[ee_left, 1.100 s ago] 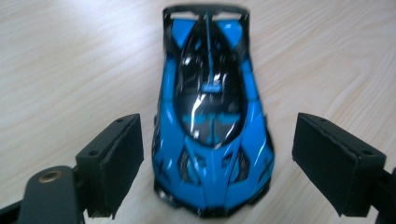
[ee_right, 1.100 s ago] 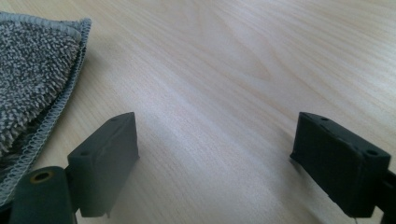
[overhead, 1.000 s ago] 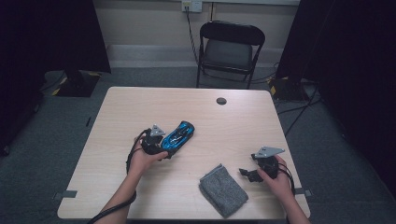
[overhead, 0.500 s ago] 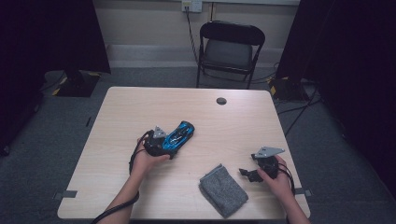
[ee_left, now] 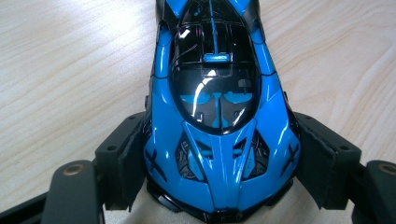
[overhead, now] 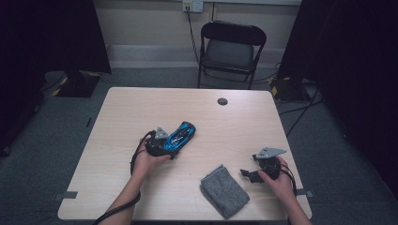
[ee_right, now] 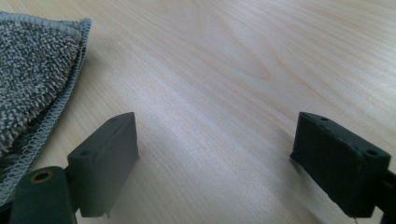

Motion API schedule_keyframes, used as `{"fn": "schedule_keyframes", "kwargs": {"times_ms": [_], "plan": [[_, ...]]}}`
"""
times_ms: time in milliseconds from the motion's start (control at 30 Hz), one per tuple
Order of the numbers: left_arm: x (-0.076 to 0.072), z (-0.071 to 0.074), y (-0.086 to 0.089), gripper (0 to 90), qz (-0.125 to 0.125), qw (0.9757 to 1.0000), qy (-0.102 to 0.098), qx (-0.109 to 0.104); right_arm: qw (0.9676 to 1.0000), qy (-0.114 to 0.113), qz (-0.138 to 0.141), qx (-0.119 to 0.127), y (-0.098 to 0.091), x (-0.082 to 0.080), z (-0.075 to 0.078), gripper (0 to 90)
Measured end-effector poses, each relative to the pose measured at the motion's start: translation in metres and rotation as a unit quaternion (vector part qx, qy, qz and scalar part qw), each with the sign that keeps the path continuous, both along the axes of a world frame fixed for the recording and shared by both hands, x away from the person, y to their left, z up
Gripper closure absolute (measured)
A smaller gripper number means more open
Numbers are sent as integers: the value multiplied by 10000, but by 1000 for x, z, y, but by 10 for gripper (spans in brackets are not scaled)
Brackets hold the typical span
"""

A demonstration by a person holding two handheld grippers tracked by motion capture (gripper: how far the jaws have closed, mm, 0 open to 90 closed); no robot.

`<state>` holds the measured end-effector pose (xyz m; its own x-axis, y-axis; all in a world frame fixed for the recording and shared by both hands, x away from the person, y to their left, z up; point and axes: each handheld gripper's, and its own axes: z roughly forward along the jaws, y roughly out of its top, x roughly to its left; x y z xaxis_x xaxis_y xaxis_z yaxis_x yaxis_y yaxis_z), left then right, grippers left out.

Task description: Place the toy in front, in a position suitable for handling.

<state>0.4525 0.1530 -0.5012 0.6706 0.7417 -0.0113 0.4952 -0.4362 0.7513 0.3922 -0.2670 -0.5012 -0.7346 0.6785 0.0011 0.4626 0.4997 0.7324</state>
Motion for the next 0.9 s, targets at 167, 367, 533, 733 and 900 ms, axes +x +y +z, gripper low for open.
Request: {"fn": "schedule_keyframes", "kwargs": {"times_ms": [167, 367, 533, 733, 900], "plan": [[0, 0, 0, 256, 1, 10000, 1, 0, 10000, 3, -79, 3, 1, -1, 0, 135], [0, 0, 1, 255, -5, 10000, -35, 55, 9999, 42, -42, 115, 3, -5, 3, 243], [0, 0, 1, 255, 3, 10000, -37, 55, 9999, 22, 22, 144, 13, -13, 17, 287], [0, 0, 1, 255, 1, 10000, -37, 56, 9983, 181, -9, 547, 22, -29, 32, 334], [0, 0, 1, 255, 7, 10000, -39, 60, 9983, 36, 229, 530, 33, -45, 42, 355]]}}
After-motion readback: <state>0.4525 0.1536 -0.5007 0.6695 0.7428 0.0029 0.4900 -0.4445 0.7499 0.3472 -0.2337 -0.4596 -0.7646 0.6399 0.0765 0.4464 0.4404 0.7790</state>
